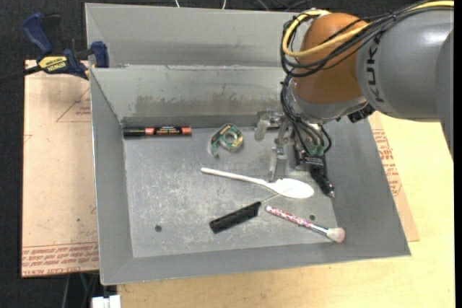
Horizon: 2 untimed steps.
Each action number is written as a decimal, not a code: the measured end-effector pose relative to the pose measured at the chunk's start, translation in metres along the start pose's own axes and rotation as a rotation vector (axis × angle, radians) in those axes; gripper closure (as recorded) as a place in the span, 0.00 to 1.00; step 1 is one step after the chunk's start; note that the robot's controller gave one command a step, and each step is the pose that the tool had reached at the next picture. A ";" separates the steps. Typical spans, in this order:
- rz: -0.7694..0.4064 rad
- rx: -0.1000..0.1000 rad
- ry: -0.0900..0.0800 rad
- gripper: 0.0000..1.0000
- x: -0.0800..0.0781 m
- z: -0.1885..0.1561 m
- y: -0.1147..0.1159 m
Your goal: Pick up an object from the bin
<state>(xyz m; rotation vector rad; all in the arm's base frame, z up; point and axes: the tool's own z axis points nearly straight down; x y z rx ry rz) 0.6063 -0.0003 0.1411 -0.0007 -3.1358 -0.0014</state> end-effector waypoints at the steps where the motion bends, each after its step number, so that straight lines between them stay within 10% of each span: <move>1: 0.000 0.000 -0.007 0.00 -0.002 -0.005 0.000; 2: 0.180 -0.001 -0.004 0.00 0.017 0.071 -0.029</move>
Offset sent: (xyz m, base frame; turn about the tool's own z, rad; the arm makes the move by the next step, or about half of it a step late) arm -0.0180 -0.0291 -0.0711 0.1811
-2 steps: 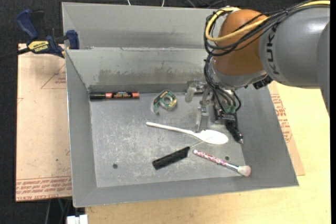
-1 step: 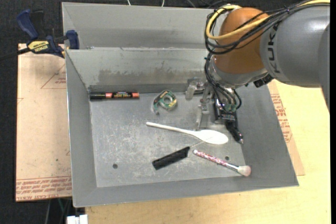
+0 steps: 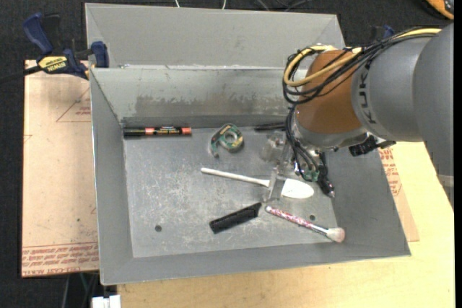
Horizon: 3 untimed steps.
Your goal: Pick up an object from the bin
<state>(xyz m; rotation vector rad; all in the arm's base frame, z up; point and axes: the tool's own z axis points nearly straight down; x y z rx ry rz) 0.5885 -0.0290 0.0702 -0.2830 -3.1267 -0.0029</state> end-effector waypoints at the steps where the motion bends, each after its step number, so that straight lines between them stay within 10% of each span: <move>1: 0.043 -0.002 -0.010 0.00 0.005 -0.073 0.001; 2: 0.237 0.002 0.011 0.00 0.012 -0.028 -0.026; 3: 0.290 -0.004 -0.009 0.00 0.022 0.000 0.025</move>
Offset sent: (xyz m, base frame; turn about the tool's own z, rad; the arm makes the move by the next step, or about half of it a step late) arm -0.0153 -0.0235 0.0298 0.2391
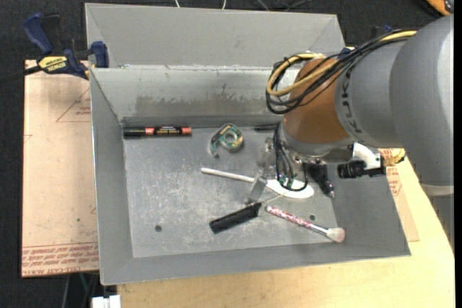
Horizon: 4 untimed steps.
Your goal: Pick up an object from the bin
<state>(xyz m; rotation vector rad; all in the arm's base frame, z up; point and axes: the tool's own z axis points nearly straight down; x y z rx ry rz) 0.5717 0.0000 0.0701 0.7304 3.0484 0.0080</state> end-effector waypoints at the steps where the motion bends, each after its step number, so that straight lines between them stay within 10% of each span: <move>1: 0.195 0.006 0.005 1.00 -0.015 -0.001 -0.042; 4: 0.194 0.006 0.007 1.00 -0.015 -0.030 -0.041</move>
Offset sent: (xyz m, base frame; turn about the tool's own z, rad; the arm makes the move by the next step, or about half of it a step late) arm 0.0000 0.0000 0.0000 0.0000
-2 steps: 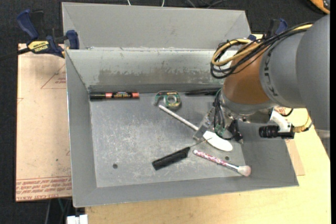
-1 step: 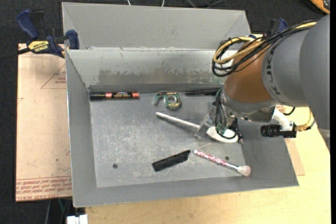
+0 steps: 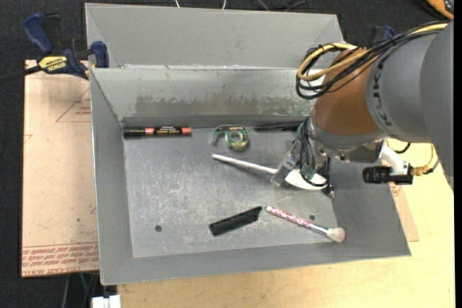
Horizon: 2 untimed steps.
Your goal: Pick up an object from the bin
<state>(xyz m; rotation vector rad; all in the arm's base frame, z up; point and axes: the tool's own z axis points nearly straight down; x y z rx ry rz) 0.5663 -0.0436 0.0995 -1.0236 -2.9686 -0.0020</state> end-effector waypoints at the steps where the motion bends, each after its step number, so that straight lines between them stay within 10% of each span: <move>1: -0.002 0.000 0.001 1.00 0.000 -0.019 0.000; 2: -0.003 0.003 0.005 1.00 0.002 -0.063 0.000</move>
Offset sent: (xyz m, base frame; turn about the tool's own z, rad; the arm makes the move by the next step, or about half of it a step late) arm -0.0004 0.0003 0.0963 -0.0014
